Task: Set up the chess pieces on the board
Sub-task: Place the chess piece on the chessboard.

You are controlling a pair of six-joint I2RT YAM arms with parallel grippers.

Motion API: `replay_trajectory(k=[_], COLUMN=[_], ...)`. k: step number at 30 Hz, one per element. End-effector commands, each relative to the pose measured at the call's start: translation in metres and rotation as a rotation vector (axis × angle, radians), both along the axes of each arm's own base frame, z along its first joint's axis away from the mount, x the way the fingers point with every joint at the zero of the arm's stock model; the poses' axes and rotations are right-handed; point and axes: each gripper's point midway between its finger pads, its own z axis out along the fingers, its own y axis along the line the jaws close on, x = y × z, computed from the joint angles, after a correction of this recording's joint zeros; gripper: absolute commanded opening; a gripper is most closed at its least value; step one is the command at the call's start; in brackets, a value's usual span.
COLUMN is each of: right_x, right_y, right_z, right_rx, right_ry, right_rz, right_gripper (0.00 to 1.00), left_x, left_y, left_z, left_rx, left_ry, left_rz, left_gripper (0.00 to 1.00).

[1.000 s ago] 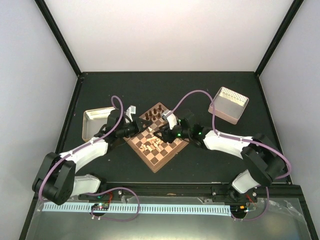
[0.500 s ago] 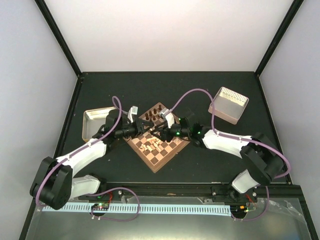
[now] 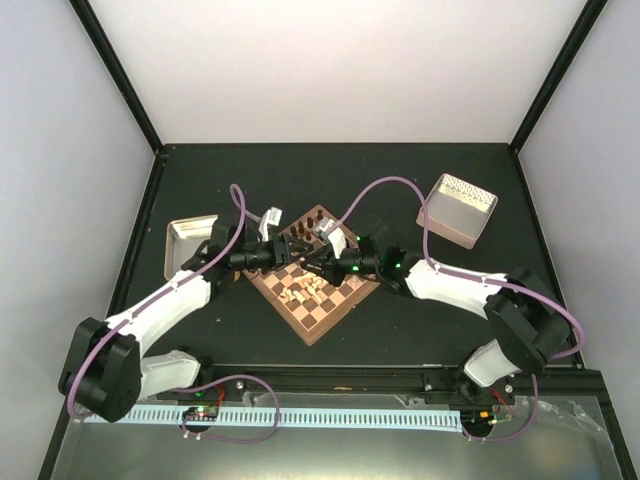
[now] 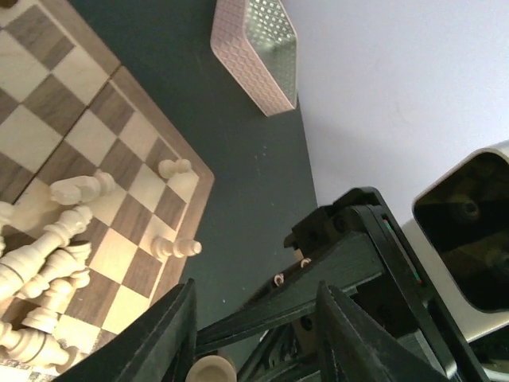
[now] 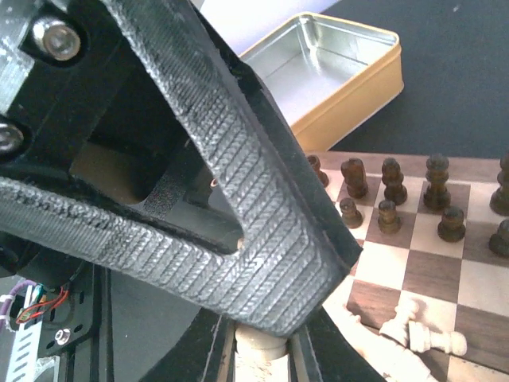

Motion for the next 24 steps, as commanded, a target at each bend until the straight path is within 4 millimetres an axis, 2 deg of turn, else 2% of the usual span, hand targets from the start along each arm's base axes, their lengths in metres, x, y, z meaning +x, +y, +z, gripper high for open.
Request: replay_trajectory(k=[1,5,10,15,18,19,24], right_x=[0.003,0.001,0.001,0.004,0.006,0.007,0.01], right_y=[-0.009,-0.01,-0.012,-0.014,-0.015,-0.015,-0.024], right_z=[0.003,0.003,0.0,-0.004,-0.005,-0.005,-0.017], right_rx=[-0.036,-0.035,-0.044,-0.056,-0.056,-0.056,-0.098], right_ry=[-0.1,-0.117,-0.125,-0.124,-0.115,-0.103,-0.019], right_rz=[-0.012,0.001,-0.004,-0.022,-0.042,-0.049,-0.123], right_gripper=[0.09,0.09,0.09,0.09,0.1,0.12,0.47], left_x=[-0.027,-0.033,-0.033,-0.035,-0.037,-0.037,-0.024], left_y=[-0.01,-0.012,-0.012,-0.011,-0.011,-0.011,-0.01], left_z=[0.03,0.024,0.026,0.021,0.018,0.017,0.016], left_rx=[-0.028,-0.034,-0.016,0.014,0.022,0.026,0.095], left_ry=[-0.07,-0.037,-0.051,-0.044,-0.046,-0.05,-0.113], left_rz=[-0.171,-0.214,-0.227,-0.245,-0.254,-0.252,-0.197], left_gripper=[0.44,0.4,0.24,0.19,0.07,0.04,0.02])
